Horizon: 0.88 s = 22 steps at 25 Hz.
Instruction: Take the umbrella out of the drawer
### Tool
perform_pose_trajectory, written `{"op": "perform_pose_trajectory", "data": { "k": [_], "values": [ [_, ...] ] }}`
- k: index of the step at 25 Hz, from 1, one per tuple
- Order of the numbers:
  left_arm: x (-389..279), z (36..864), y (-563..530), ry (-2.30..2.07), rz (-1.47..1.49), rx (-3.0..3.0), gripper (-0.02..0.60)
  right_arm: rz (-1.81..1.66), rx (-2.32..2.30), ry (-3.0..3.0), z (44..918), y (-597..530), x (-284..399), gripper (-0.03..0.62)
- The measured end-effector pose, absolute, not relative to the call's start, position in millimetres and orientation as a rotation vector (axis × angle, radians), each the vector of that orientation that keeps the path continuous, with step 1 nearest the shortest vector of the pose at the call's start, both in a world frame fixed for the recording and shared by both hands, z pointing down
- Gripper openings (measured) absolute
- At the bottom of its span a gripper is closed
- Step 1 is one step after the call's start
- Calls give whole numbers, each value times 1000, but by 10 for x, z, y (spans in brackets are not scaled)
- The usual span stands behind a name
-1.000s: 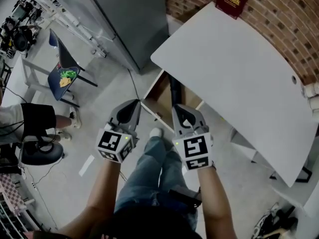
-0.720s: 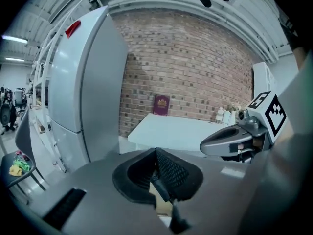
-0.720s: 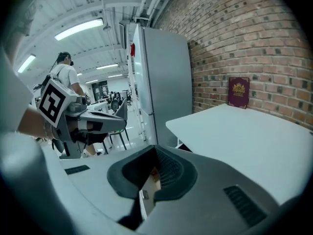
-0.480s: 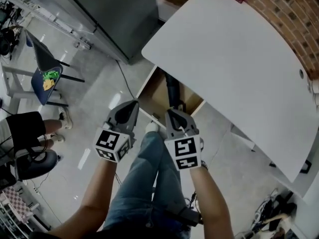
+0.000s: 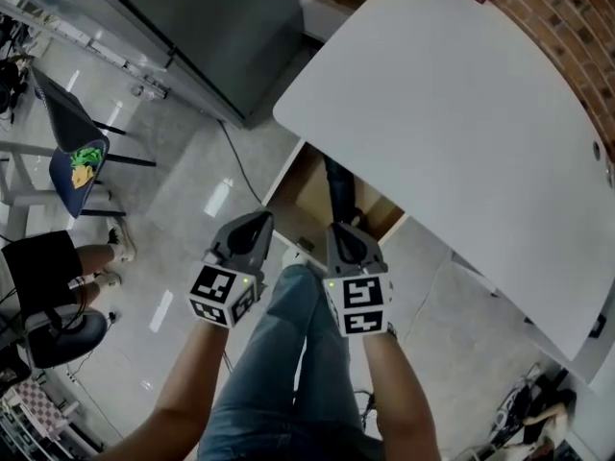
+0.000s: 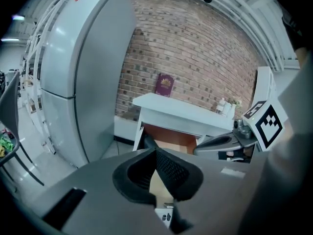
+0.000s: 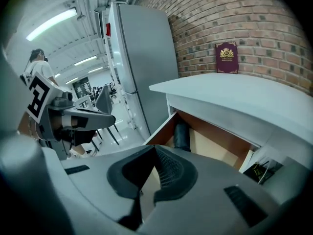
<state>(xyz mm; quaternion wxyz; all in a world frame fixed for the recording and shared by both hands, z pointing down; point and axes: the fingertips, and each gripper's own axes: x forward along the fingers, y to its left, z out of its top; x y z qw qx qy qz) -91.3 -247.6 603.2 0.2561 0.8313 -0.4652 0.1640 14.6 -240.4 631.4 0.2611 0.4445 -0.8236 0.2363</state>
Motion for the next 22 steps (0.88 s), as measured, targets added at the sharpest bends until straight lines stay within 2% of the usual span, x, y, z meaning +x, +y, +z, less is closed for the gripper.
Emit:
{"op": "perform_pose_trajectory", "data": {
  "k": [2, 4, 9, 13, 22],
  "values": [
    [-918, 6126, -2533, -1262, 434, 2266, -5, 656, 1198, -2219, 6470, -2434, 109, -5],
    [-904, 6251, -2561, -1247, 439, 2275, -5, 689, 1188, -2214, 6622, -2466, 73, 111],
    [-923, 6491, -2590, -1238, 446, 2267, -5, 741, 1247, -2181, 6893, -2586, 93, 266],
    [-966, 6573, -2604, -1245, 440, 2254, -5, 767, 1259, -2176, 7082, -2646, 111, 292],
    [-1050, 6733, -2603, -1256, 424, 2219, -3, 729, 1331, -1957, 7628, -2924, 318, 296]
  ]
}}
